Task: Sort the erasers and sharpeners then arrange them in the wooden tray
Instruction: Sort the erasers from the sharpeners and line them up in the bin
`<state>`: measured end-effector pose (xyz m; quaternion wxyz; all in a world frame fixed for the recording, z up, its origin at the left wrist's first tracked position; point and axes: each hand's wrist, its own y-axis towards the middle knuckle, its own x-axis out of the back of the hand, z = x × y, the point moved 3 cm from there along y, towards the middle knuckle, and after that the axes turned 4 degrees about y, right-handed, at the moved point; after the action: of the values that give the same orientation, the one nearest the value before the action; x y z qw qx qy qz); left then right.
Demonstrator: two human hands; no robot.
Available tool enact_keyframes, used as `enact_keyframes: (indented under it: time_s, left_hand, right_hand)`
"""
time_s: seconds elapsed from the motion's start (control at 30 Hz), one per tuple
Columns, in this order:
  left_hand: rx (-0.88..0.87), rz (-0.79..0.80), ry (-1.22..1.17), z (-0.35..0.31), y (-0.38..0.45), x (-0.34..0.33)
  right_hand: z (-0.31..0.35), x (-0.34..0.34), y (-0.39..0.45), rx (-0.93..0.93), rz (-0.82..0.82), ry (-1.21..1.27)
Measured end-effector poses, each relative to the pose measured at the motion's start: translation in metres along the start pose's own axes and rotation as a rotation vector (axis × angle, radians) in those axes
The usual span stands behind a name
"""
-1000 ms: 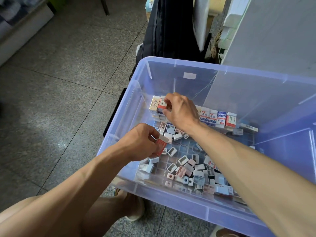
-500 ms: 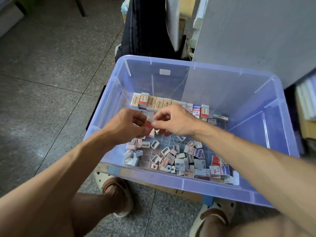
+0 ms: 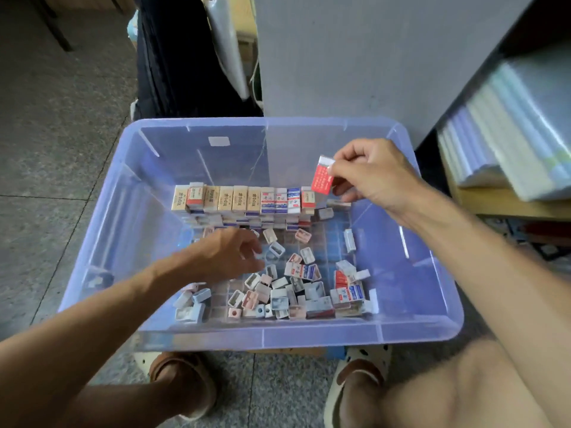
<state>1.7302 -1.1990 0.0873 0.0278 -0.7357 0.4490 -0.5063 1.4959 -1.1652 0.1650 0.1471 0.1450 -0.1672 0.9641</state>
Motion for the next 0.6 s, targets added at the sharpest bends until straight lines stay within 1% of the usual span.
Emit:
enact_keyframes:
  time_s: [0.13, 0.23, 0.37, 0.4, 0.47, 0.6]
  left_hand:
    - [-0.204, 0.110, 0.043, -0.051, 0.048, -0.031]
    - [-0.305, 0.175, 0.112, -0.080, 0.079, -0.061]
    - [-0.400, 0.261, 0.350, -0.098, 0.099, -0.097]
    - [-0.419, 0.275, 0.353, -0.098, 0.100, -0.103]
    - [-0.423, 0.316, 0.274, -0.094, 0.101, -0.108]
    - [-0.368, 0.322, 0.195, -0.087, 0.110, -0.109]
  right_hand:
    - [0.001, 0.016, -0.002, 0.053, -0.020, 0.015]
    - [-0.004, 0.019, 0.001, 0.065, -0.020, -0.028]
    - [-0.007, 0.016, 0.009, 0.056, -0.029, -0.037]
    - [-0.008, 0.016, 0.011, 0.051, -0.028, -0.032]
    - [-0.008, 0.016, 0.014, 0.049, -0.033, -0.020]
    - [-0.005, 0.016, 0.019, 0.047, -0.076, 0.002]
